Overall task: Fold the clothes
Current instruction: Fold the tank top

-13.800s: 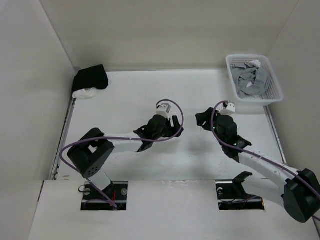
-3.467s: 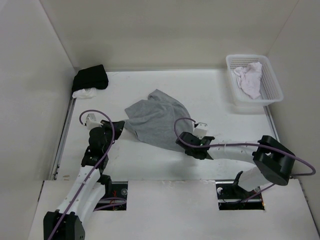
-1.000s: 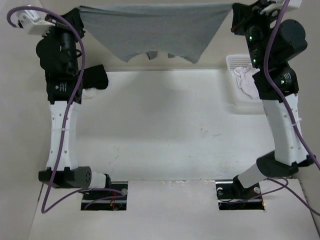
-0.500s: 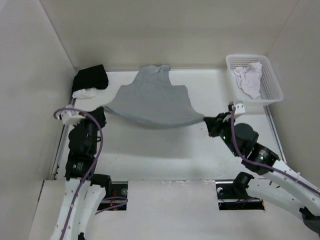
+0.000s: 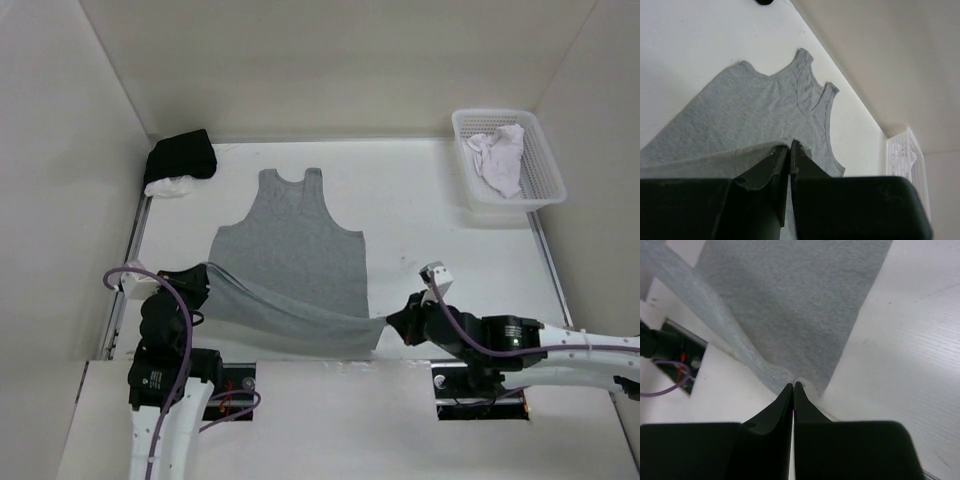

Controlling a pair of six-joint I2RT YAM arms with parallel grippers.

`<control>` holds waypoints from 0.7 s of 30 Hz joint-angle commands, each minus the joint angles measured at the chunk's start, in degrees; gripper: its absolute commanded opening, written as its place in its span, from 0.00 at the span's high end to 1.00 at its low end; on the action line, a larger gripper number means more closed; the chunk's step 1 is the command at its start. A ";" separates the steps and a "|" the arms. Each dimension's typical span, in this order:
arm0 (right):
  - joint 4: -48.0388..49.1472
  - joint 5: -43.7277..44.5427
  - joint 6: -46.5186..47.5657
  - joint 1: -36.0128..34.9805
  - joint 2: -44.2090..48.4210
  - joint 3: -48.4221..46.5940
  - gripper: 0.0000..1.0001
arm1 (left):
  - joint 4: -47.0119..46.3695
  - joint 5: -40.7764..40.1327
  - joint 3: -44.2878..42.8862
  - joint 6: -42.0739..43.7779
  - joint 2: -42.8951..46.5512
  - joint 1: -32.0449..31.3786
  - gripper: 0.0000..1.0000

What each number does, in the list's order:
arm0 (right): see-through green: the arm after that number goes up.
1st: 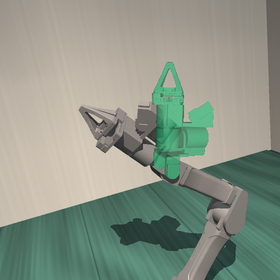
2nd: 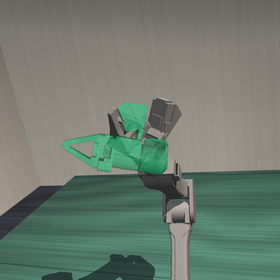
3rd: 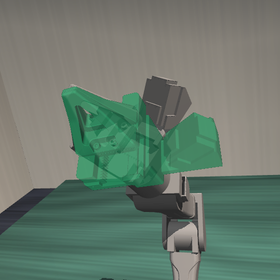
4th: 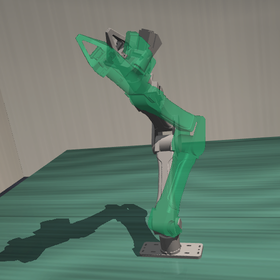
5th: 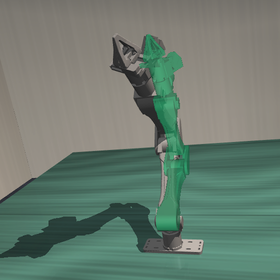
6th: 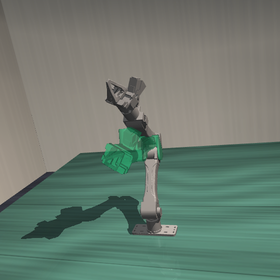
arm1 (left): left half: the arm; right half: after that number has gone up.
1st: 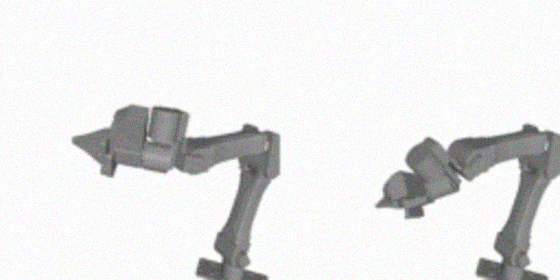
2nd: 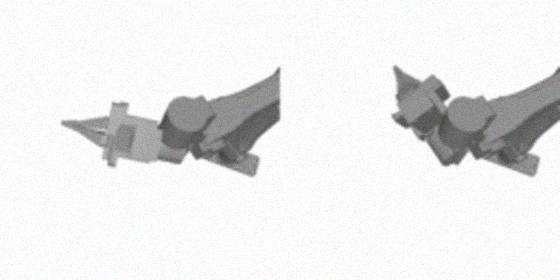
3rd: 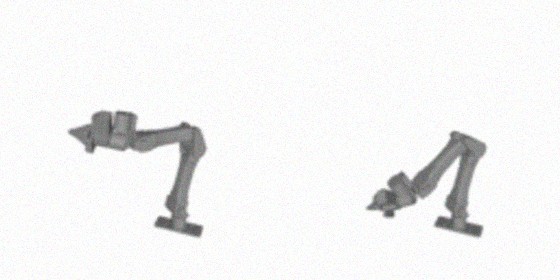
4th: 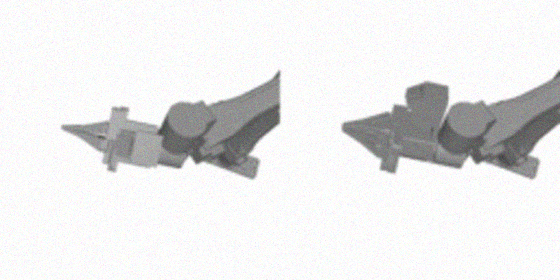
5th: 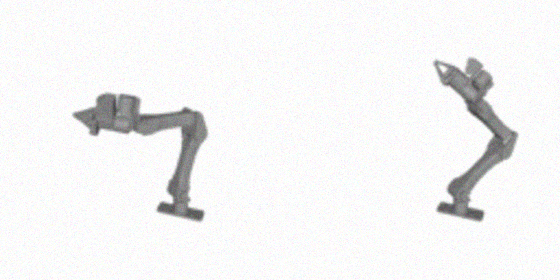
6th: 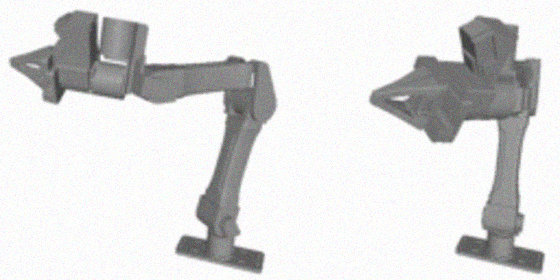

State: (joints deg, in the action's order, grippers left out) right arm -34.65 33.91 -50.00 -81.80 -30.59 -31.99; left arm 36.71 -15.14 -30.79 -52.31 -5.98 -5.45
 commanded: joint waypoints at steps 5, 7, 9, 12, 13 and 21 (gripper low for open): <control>20.73 -8.74 14.99 20.37 -14.04 -5.89 0.98 | -9.96 -3.40 4.06 -5.87 -6.66 3.03 0.97; 27.68 -15.25 19.22 30.03 -19.22 -8.43 0.99 | -17.51 -4.37 4.16 -6.22 -12.27 4.00 0.97; 32.61 -21.31 21.51 37.69 -25.54 -11.94 0.99 | -26.12 -5.16 3.80 -6.39 -20.35 4.71 0.97; 37.54 -26.95 22.92 45.87 -35.74 -18.35 0.99 | -38.08 -6.92 2.40 -6.75 -32.83 4.88 0.98; 38.34 -27.75 23.28 47.55 -38.38 -20.29 0.99 | -40.64 -7.45 1.87 -6.83 -35.65 4.71 0.98; 39.58 -35.49 23.54 58.55 -66.93 -45.14 0.99 | -59.98 -7.72 -11.65 -4.03 -68.69 7.87 0.98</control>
State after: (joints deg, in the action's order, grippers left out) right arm 0.69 3.11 -27.99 -25.58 -90.67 -69.17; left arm -9.30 -22.48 -36.25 -57.41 -68.29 1.45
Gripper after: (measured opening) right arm 0.019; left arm 0.032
